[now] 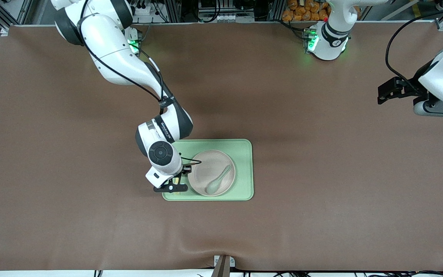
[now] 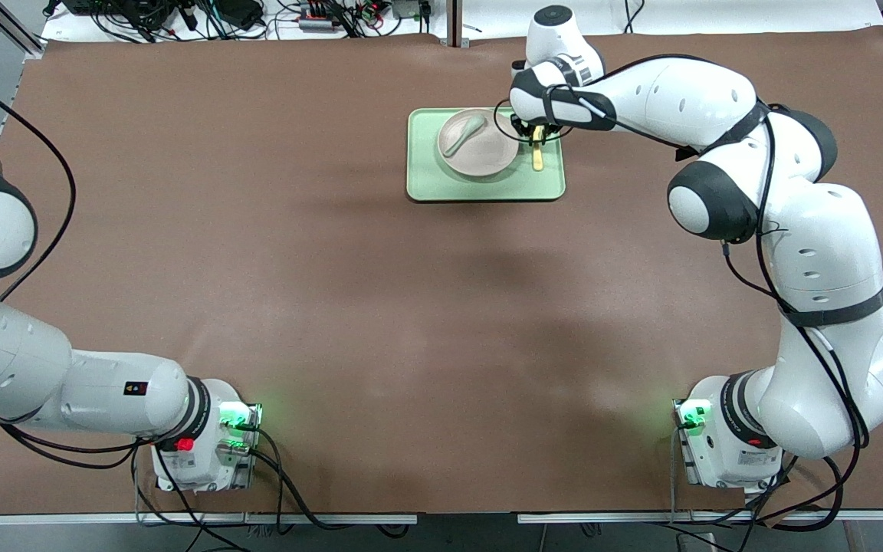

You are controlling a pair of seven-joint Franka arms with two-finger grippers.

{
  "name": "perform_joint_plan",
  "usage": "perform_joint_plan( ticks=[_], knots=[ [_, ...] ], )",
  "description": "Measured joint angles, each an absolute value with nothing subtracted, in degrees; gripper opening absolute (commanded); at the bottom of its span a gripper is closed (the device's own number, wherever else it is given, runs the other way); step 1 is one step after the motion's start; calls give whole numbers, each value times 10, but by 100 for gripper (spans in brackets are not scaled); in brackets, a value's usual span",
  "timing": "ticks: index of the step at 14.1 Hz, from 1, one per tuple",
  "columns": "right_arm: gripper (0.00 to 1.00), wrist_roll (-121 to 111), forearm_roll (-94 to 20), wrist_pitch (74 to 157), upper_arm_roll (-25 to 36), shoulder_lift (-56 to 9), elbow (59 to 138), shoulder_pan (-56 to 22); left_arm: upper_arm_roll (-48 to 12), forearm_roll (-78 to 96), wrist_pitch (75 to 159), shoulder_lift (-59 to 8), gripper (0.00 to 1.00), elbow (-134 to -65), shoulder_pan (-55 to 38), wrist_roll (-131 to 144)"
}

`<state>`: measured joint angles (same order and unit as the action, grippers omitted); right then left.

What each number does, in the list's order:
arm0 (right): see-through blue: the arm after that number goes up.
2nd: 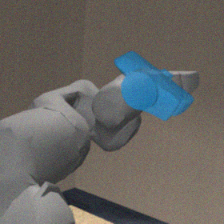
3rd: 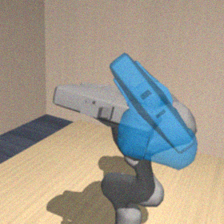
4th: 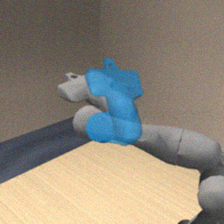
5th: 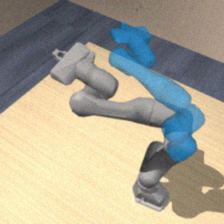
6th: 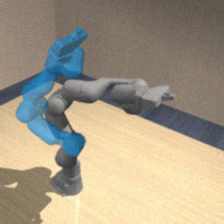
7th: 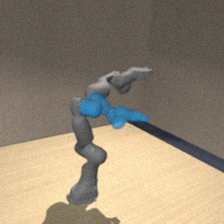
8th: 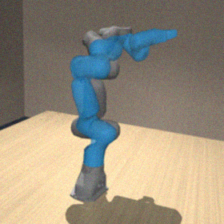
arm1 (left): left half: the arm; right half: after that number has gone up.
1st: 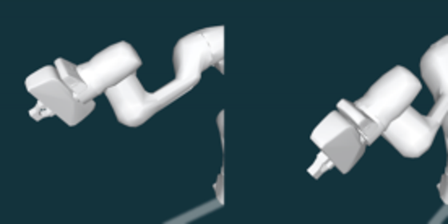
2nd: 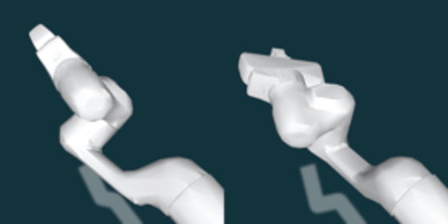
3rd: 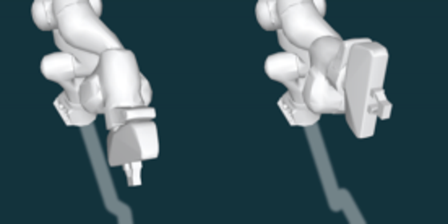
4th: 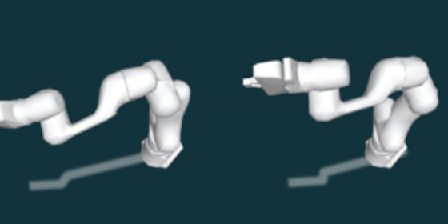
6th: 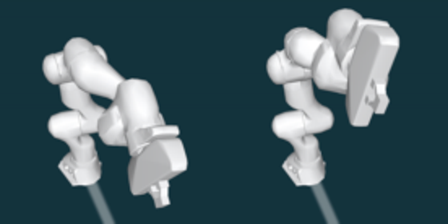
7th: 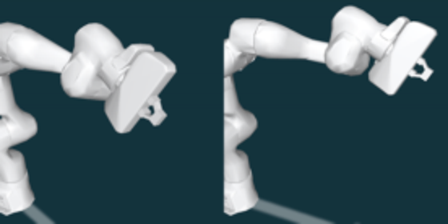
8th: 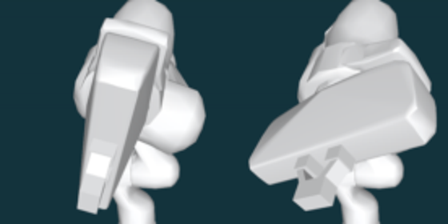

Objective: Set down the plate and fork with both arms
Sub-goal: 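Lift the fork and place it on the tray beside the plate, then open the right gripper and withdraw it from the tray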

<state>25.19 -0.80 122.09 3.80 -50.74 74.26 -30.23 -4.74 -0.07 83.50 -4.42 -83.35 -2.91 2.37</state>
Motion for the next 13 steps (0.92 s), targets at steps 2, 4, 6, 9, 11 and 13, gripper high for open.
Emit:
perform_joint_plan(
  ticks=[2, 4, 6, 9, 11, 13],
  knots=[
    [100, 252, -8, 1200, 38, -493, 741, -300, -47, -1, 837, -44, 100, -834, -29, 24],
    [100, 252, -8, 1173, 39, -480, 737, -295, -47, -1, 837, -44, 100, -834, -29, 24],
    [100, 252, -8, 1161, 40, -468, 730, -282, -47, -1, 837, -44, 100, -834, -29, 24],
    [100, 245, -8, 1132, 43, -435, 722, -246, -47, -1, 838, -44, 100, -834, -29, 24],
    [100, 222, -8, 1101, 44, -404, 719, -210, -47, -1, 838, -44, 100, -834, -29, 24],
    [100, 197, -8, 1062, 43, -373, 718, -174, -48, -1, 838, -44, 100, -834, -29, 24]
  ],
)
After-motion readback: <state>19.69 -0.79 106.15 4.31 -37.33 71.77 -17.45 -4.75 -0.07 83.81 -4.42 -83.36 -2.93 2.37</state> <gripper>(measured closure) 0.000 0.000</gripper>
